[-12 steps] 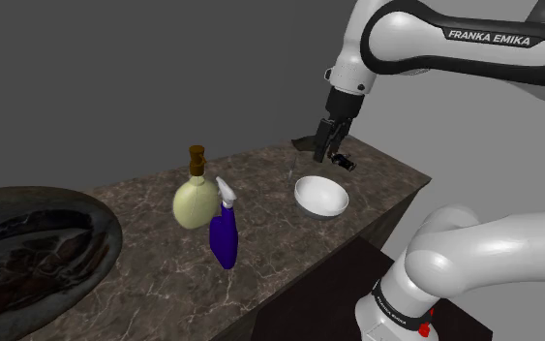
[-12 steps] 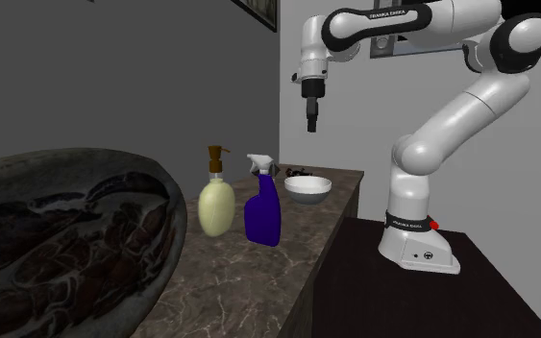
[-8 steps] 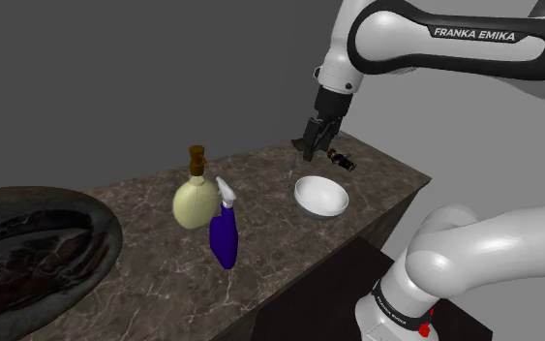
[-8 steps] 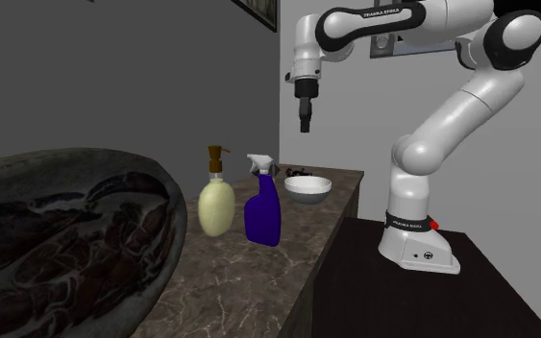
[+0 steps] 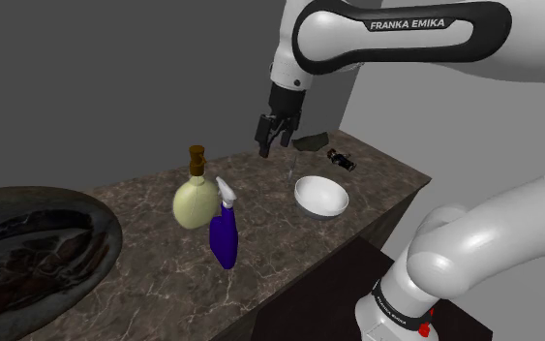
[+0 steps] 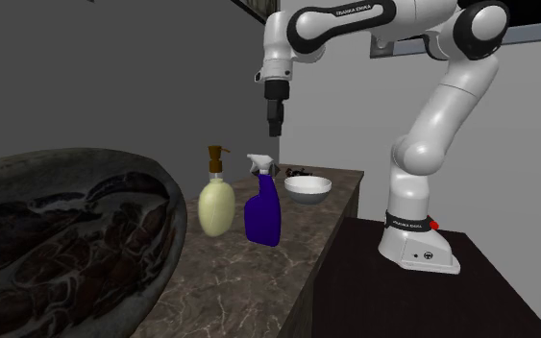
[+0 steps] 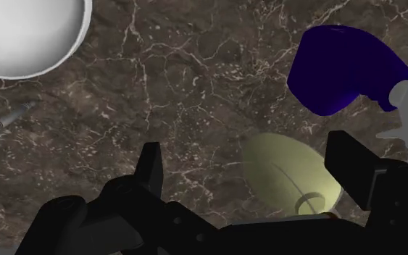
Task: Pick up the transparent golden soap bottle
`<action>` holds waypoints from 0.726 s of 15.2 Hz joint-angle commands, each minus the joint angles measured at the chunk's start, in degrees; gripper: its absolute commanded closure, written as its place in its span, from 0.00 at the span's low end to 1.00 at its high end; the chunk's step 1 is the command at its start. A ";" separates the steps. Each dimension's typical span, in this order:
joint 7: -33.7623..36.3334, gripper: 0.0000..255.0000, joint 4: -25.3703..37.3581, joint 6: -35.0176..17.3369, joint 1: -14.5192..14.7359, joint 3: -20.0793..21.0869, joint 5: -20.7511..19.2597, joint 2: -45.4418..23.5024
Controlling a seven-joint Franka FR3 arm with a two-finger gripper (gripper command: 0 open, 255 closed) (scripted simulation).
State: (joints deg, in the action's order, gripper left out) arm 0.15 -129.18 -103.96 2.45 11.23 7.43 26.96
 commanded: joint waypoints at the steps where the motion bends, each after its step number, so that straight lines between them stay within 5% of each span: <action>1: 1.69 0.00 2.80 -1.57 0.33 1.75 -0.30 -3.82; 11: 10.98 0.00 21.61 -4.71 2.16 9.07 -7.00 -24.41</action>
State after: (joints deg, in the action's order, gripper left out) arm 9.89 -110.17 -108.71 4.29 19.56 1.50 5.07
